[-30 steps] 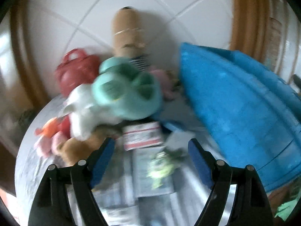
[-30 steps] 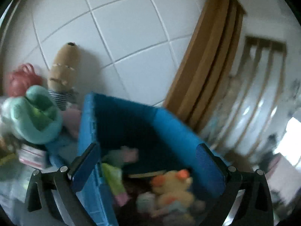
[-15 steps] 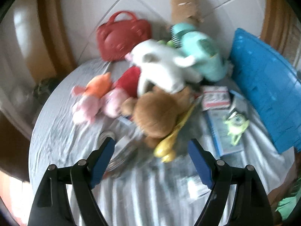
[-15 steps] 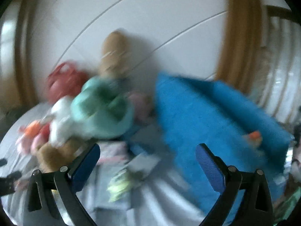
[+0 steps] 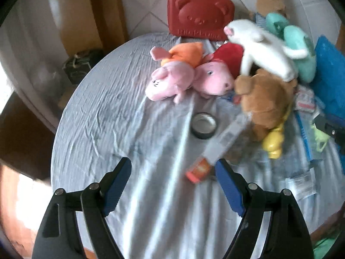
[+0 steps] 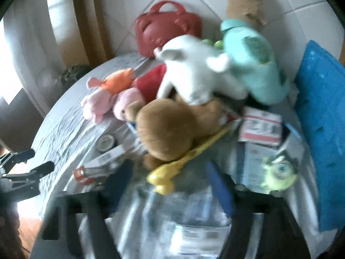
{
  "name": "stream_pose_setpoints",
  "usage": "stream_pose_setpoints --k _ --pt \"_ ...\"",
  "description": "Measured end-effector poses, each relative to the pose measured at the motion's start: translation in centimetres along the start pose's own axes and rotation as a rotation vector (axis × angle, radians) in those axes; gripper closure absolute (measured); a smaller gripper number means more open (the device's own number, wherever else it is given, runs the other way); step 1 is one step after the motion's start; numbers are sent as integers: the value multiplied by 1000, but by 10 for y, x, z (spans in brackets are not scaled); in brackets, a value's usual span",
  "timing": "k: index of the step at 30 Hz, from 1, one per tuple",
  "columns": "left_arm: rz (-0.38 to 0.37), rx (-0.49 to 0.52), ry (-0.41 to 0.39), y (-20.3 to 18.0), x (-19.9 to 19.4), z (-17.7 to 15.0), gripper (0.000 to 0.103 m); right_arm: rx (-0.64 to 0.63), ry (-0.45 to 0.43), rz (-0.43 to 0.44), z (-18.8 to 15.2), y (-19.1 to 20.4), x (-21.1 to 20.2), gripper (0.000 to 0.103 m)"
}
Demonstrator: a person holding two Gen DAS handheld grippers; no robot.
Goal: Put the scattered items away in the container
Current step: 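Move both tools back over the table toward the white box and clip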
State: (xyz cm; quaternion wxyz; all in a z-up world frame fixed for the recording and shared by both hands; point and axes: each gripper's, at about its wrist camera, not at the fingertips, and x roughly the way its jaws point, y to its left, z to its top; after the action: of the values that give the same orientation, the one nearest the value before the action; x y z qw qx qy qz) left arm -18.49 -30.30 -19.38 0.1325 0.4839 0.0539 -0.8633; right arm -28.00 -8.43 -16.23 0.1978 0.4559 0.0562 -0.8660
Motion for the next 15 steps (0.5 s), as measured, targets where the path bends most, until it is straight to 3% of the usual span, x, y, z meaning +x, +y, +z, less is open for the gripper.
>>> stream_pose_setpoints --k 3,6,10,15 --pt "-57 111 29 6 31 10 32 40 47 17 -3 29 28 42" --pt "-136 228 65 3 60 15 32 105 85 34 -8 53 55 42" --pt "-239 304 100 -5 79 14 32 158 157 6 -22 74 86 42" --pt "-327 369 99 -16 79 17 32 237 195 -127 -38 54 85 42"
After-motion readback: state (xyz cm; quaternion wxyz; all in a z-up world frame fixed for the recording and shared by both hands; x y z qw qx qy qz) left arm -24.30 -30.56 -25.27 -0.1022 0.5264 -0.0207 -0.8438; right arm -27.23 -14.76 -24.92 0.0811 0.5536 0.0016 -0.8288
